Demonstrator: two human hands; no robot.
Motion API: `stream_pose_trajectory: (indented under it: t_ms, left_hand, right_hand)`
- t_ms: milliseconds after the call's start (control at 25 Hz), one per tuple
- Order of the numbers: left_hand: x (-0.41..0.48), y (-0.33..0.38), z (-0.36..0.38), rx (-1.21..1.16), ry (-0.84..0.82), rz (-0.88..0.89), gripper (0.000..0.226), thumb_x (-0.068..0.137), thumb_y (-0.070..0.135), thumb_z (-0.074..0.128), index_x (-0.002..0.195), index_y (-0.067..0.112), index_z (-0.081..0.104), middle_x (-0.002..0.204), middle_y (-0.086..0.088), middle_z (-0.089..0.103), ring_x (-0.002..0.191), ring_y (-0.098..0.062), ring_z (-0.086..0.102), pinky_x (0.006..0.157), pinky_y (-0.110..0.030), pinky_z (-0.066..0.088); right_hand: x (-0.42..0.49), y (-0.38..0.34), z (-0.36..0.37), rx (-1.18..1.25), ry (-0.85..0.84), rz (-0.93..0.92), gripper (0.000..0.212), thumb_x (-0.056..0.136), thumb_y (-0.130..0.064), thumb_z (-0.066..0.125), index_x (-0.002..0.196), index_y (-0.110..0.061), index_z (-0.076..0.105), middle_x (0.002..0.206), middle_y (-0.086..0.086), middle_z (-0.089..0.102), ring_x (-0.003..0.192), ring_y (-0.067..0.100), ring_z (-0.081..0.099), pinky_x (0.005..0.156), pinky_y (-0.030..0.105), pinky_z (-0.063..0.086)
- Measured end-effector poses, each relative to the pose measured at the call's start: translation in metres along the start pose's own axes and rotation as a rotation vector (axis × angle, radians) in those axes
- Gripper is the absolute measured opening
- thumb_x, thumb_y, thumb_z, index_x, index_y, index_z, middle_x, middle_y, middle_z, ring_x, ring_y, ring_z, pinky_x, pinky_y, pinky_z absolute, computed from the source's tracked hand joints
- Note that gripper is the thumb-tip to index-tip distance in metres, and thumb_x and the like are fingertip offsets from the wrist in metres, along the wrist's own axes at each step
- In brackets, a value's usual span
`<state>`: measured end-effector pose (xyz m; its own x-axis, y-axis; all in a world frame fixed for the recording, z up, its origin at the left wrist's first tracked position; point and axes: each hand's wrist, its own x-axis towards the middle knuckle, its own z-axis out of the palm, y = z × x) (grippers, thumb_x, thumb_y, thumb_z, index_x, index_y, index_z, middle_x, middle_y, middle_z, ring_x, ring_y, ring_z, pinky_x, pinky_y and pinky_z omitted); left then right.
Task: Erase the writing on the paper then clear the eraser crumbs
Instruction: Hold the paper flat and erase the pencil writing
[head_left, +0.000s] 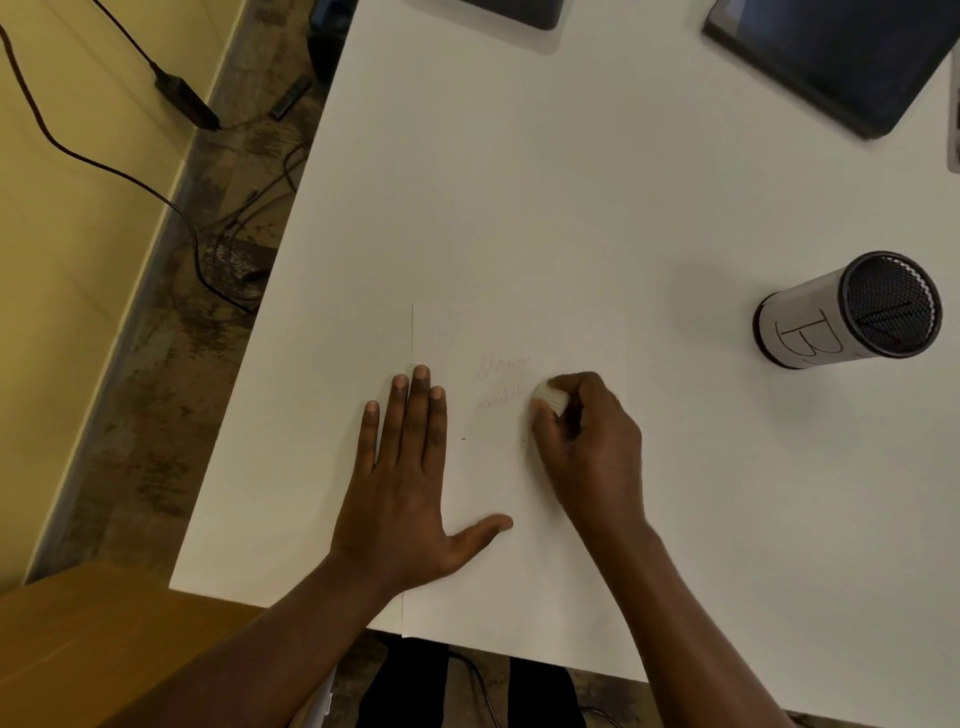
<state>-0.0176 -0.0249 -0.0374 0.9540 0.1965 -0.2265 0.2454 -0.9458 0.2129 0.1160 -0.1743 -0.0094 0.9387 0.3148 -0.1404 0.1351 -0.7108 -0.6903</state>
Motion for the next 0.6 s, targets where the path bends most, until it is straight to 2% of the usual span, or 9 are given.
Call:
stream_pose_trajectory:
  t_ms: [120,240,360,480,600]
  left_hand:
    - [0.0,0.001,0.0,-0.016,-0.008,0.011,0.129,0.082,0.094,0.036,0.164,-0.002,0.005,0.175,-0.021,-0.004,0.162,-0.039,-0.002,0.128,-0.065,0.017]
    - [0.0,-0.001,-0.003,-0.035,-0.031,-0.007,0.125,0.083,0.09,0.038,0.165,0.001,0.003,0.175,-0.019,-0.006,0.162,-0.038,-0.004,0.128,-0.064,0.014]
    - [-0.004,0.02,-0.008,-0.05,0.014,-0.014,0.11,0.089,0.07,0.047,0.165,0.003,0.007,0.175,-0.021,-0.003,0.162,-0.04,-0.001,0.129,-0.056,0.007]
    - [-0.007,0.054,0.008,-0.07,0.078,0.155,0.084,0.095,0.043,0.051,0.163,0.003,0.022,0.174,-0.02,0.011,0.161,-0.037,0.017,0.128,-0.048,0.014]
    - [-0.002,0.057,0.021,-0.076,0.069,0.195,0.074,0.098,0.038,0.048,0.162,0.006,0.028,0.172,-0.018,0.021,0.16,-0.033,0.018,0.127,-0.047,0.017]
  right_hand:
    - [-0.006,0.007,-0.012,0.131,-0.037,0.036,0.02,0.087,-0.016,0.07,0.103,-0.026,0.062,0.082,-0.015,0.062,0.07,0.007,0.058,0.061,0.008,0.041]
    - [-0.006,0.012,-0.021,0.162,-0.095,0.015,0.021,0.086,-0.015,0.072,0.103,-0.025,0.064,0.087,-0.011,0.067,0.072,0.011,0.062,0.062,0.014,0.048]
    - [-0.003,0.012,-0.023,0.146,-0.129,-0.014,0.023,0.086,-0.017,0.073,0.106,-0.024,0.065,0.087,-0.009,0.068,0.072,0.012,0.064,0.063,0.019,0.052]
    - [0.002,0.014,-0.025,0.128,-0.154,-0.033,0.027,0.086,-0.02,0.075,0.111,-0.022,0.066,0.089,-0.01,0.069,0.077,0.009,0.065,0.066,0.018,0.055]
    - [0.01,0.015,-0.03,0.125,-0.178,-0.062,0.024,0.087,-0.019,0.074,0.11,-0.019,0.067,0.092,-0.011,0.069,0.08,0.008,0.066,0.068,0.02,0.057]
